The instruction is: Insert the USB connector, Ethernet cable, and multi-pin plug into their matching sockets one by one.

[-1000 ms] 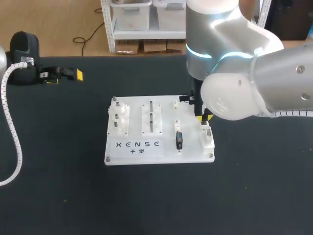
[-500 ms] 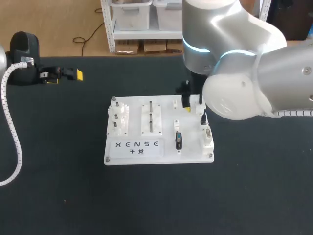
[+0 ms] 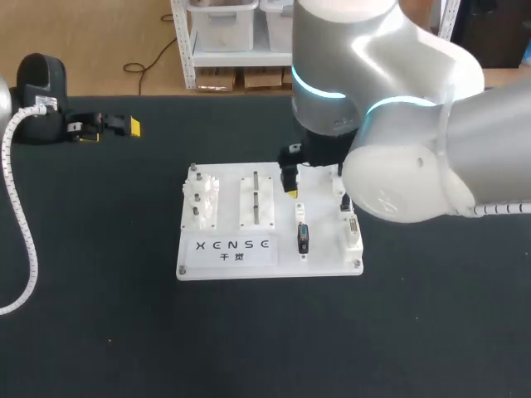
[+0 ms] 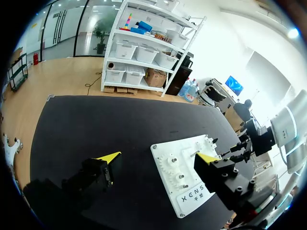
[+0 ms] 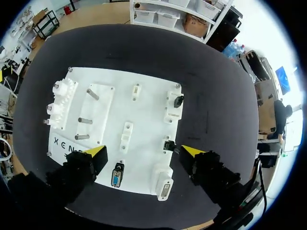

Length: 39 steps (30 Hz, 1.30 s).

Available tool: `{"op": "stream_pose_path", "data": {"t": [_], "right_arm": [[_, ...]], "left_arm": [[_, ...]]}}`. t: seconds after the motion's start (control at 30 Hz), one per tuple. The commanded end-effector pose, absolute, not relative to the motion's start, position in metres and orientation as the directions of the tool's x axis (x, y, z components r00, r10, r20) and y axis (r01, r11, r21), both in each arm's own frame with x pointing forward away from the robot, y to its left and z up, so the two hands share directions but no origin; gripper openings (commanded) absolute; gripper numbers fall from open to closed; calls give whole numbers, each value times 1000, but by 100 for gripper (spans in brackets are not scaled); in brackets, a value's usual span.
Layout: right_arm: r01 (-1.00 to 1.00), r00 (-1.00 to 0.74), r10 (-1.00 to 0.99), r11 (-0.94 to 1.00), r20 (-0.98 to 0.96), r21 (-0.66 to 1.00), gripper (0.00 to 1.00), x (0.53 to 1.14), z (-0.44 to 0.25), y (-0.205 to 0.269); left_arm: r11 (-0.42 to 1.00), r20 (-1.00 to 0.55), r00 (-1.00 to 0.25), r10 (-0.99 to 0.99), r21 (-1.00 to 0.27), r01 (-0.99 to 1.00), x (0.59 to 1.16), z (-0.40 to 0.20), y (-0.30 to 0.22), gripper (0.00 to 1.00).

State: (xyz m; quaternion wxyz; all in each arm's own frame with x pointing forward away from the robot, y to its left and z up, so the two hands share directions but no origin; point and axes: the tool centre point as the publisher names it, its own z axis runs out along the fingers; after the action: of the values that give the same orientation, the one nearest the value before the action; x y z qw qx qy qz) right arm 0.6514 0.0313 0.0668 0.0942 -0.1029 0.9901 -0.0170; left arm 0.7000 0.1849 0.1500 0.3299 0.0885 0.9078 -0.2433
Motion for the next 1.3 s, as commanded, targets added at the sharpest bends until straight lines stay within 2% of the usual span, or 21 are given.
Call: {"op": "stream_pose_path", "data": {"t": [0.03,0.17,0.2,0.93,1.3], "right_arm": [[-203,-960,-212,977,-182,-67,100,644,69,42],[-202,-956,-204,979,-210,-30,100,640,69,46],[-222,-960,-228,974,-163,-55,100,640,68,47],[-221,-960,-227,974,-163,-56,100,637,66,48],[-117,-976,-131,989,-175,-87,100,622,61,53]], "left_arm": [[866,-642,-767,0,-383,321,700,150,185,100],[866,-642,-767,0,-383,321,700,150,185,100],[866,-642,-767,0,-383,321,700,150,185,100],[866,-642,-767,0,-383,321,700,150,185,100],[866,-642,-767,0,-383,321,700,150,185,100]]}}
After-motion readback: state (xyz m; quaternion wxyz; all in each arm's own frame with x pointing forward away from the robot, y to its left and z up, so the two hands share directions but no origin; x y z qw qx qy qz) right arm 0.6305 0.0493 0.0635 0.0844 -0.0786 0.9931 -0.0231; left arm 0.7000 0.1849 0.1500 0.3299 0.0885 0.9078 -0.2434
